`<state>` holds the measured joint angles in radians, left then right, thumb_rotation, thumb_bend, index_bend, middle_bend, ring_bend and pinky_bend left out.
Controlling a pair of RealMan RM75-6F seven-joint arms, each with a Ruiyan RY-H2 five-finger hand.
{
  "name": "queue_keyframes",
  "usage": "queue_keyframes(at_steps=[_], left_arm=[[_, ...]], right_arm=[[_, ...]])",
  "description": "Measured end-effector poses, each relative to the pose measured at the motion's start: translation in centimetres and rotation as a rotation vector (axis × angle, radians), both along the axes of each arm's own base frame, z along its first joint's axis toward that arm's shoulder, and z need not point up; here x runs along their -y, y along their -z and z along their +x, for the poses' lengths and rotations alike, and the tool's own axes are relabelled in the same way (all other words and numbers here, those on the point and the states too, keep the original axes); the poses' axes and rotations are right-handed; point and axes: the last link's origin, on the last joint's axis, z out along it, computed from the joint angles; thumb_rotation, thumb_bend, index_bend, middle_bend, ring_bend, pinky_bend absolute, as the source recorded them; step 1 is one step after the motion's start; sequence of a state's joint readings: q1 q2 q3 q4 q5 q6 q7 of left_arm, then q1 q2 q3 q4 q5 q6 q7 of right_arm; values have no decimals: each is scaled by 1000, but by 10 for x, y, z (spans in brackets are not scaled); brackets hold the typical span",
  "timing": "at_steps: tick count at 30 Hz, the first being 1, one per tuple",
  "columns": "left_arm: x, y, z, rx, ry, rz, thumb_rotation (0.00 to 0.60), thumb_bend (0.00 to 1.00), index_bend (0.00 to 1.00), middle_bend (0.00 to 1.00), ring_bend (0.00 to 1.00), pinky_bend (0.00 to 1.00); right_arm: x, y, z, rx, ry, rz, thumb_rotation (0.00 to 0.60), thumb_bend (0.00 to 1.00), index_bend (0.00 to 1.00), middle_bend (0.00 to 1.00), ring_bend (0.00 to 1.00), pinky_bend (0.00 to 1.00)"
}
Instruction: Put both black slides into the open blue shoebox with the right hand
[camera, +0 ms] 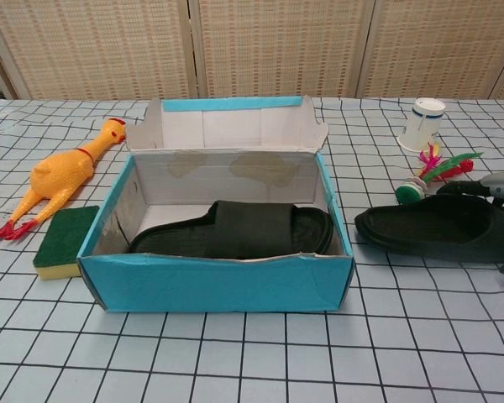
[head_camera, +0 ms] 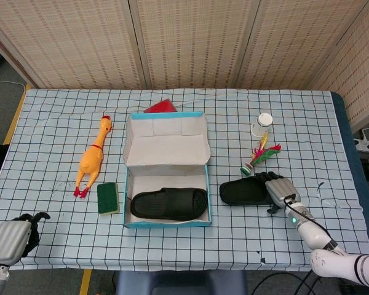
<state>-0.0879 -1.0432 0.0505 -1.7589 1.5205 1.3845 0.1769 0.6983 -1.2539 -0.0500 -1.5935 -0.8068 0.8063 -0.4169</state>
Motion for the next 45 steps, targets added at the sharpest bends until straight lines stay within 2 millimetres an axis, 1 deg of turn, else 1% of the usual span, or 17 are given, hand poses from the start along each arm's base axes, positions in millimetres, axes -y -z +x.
queue_keyframes(at_steps=[8, 17, 23, 29, 32, 36, 40, 45], left_arm=[[-1, 0, 0, -2, -2, -2, 600, 485, 350, 360, 389, 552], [-1, 0, 0, -2, -1, -3, 600, 484, 350, 361, 388, 551], [0, 0, -1, -2, -4, -4, 600, 484, 350, 361, 388, 552], [0, 1, 0, -4, -2, -6, 600, 485, 350, 361, 388, 552], [0, 1, 0, -3, -3, -7, 600, 485, 350, 361, 388, 552], [0, 1, 0, -4, -4, -7, 600, 485, 350, 362, 388, 552], [0, 1, -1, -2, -7, -6, 600, 485, 350, 362, 388, 552], [0, 0, 0, 0, -6, -6, 600, 486, 350, 362, 388, 552]], right_arm=[[13, 5, 6, 21, -3, -48, 600, 62, 41, 42, 0, 174], [13, 7, 7, 15, 8, -30, 600, 62, 49, 42, 0, 174], [10, 0, 15, 32, -6, -37, 600, 62, 49, 42, 0, 174], [3, -12, 23, 25, -22, -63, 600, 62, 49, 42, 0, 189], [3, -14, 22, 13, -27, -74, 600, 62, 51, 42, 0, 188], [6, -11, 17, 30, -8, -74, 600, 61, 54, 42, 0, 186], [11, -6, 10, 34, 9, -57, 600, 62, 54, 42, 0, 136], [13, 2, 6, 56, 39, -17, 600, 61, 54, 42, 0, 76]])
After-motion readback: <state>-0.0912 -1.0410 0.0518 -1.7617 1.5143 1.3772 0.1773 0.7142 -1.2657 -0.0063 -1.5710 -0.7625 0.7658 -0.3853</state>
